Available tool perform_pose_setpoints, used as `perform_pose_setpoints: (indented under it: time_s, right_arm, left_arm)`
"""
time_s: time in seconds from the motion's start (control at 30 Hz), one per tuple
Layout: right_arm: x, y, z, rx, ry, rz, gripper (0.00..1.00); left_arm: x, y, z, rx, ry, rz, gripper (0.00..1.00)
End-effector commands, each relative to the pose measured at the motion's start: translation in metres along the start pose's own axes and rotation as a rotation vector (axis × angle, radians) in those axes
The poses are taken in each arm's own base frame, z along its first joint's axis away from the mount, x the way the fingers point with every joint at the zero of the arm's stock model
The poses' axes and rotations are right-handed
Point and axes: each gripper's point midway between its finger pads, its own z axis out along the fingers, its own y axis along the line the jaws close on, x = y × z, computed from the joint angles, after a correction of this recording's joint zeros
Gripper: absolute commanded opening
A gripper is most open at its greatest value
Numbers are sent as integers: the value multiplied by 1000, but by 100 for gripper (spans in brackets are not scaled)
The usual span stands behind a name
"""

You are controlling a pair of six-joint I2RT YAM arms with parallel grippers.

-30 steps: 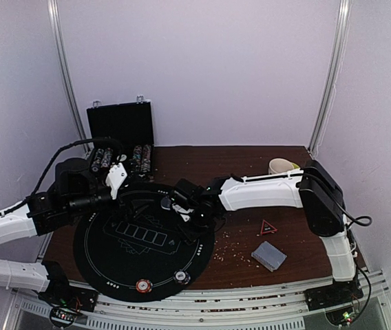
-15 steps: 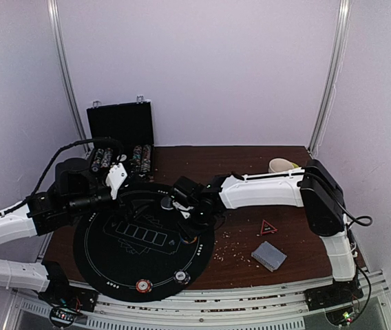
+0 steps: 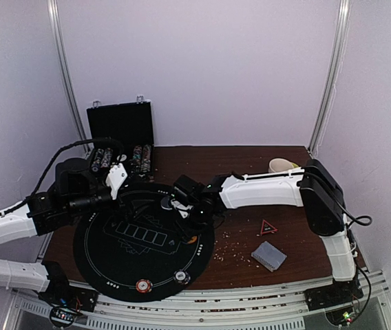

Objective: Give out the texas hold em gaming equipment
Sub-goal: Adjust the big blind button on the poker table mat.

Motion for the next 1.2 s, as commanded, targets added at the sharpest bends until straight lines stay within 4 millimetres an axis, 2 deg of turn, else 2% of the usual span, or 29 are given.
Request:
perform_pose_setpoints:
  time_s: [0.0, 0.27, 0.4, 0.57, 0.8, 0.93, 1.17]
  right_arm:
    - [13, -17, 9, 84, 52, -3, 59]
    - [21, -29, 3, 162, 71, -16, 55]
    - [20, -35, -5, 188, 51, -10, 48]
    - [21, -45, -2, 183, 64, 14, 51]
    - [16, -47, 11, 167, 73, 28, 57]
    - [11, -45, 15, 164, 59, 33, 58]
    - [8, -76, 22, 223, 51, 103, 51]
  left_arm:
    - [-12, 6, -3, -22, -43, 17, 84]
    - [-10, 6, -2, -24, -40, 17, 84]
    - [-10, 6, -3, -26, -43, 20, 85]
    - [-9, 5, -2, -21, -38, 21, 85]
    - [-9, 5, -2, -21, -38, 21, 85]
    - [-9, 5, -1, -19, -37, 21, 85]
    - [-10, 6, -1, -22, -39, 25, 85]
